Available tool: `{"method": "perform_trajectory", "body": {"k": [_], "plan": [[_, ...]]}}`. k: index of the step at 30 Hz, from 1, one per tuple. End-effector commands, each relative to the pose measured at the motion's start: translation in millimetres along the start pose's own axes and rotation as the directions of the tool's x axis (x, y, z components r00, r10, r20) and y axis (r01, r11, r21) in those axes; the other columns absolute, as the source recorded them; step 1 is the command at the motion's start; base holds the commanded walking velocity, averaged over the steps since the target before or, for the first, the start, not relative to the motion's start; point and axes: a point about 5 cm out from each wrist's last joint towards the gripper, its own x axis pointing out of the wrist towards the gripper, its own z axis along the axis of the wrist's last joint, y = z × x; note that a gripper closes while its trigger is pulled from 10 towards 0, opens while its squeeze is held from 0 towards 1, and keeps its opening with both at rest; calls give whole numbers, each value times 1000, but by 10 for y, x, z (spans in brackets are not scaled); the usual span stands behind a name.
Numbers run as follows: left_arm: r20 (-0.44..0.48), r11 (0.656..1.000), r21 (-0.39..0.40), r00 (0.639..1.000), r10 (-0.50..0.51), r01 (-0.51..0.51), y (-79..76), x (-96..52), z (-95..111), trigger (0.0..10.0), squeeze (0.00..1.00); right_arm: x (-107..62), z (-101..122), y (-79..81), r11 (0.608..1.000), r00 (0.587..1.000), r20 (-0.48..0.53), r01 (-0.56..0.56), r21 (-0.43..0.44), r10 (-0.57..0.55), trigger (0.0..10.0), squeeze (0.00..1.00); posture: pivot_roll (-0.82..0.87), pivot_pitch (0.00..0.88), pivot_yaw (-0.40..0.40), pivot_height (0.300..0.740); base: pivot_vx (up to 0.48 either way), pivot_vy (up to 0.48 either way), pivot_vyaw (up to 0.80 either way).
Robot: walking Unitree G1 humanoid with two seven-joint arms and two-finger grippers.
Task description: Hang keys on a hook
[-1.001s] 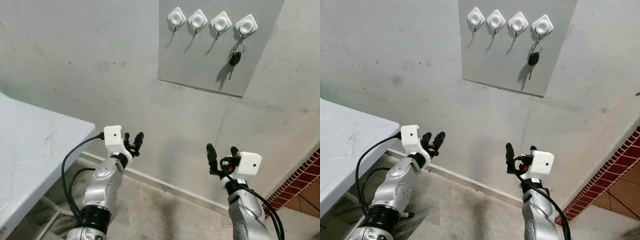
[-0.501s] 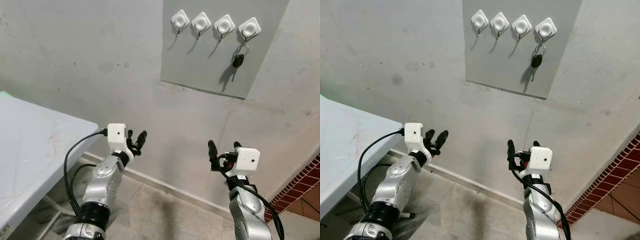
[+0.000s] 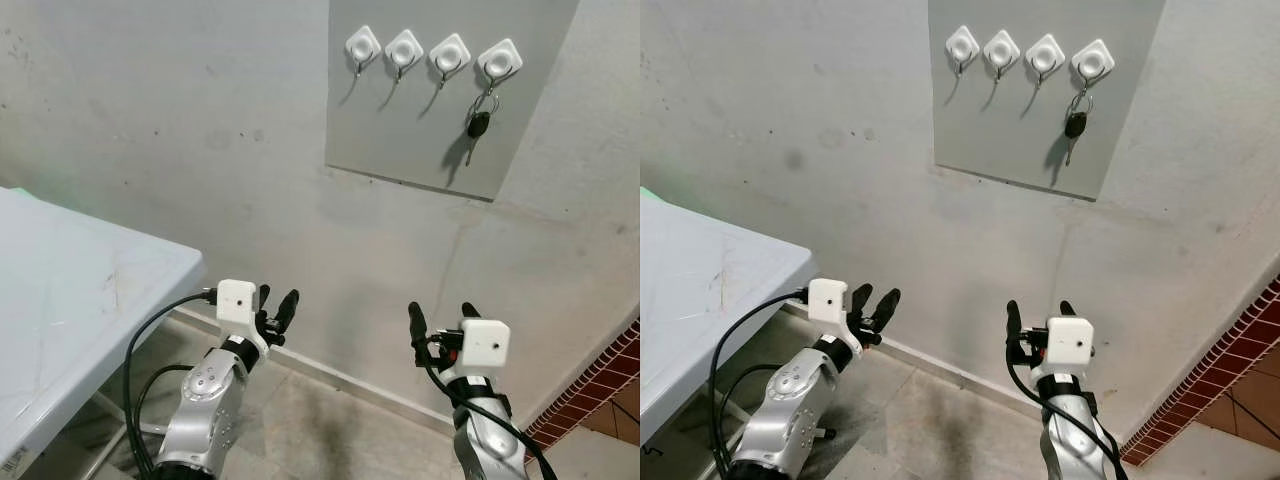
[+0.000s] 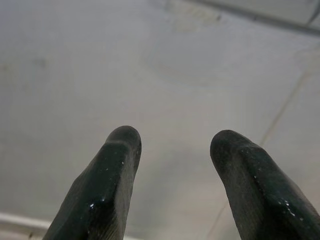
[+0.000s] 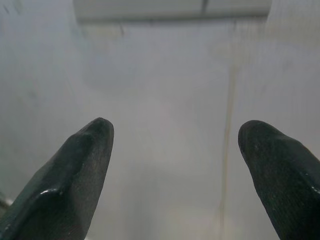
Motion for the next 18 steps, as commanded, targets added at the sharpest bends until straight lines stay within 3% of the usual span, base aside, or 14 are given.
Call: {"method": "perform_trajectory", "body": {"k": [1, 7, 15, 18], "plan": [[10, 1000, 3, 1000, -18, 18, -10, -43, 50, 10000, 0, -34, 110, 37, 1000, 999, 35, -20, 14, 20, 10000, 0, -2, 32, 55, 740, 0, 0, 0], [19, 1000, -26, 1000, -7, 8, 25, -110, 74, 10000, 0, -113, 134, -17, 1000, 999, 35, 21, 21, -22, 10000, 0, -13, 24, 55, 740, 0, 0, 0], [18, 999, -17, 999, -38, 38, -28, -45, 131, 10000, 0, -81, 168, -36, 999, 998, 22, 51, -3, -51, 10000, 0, -17, 35, 59, 740, 0, 0, 0], [34, 999, -24, 999, -36, 37, -38, -4, 166, 10000, 0, -68, 179, -60, 998, 998, 19, 56, -3, -56, 10000, 0, -18, 39, 56, 740, 0, 0, 800]]}}
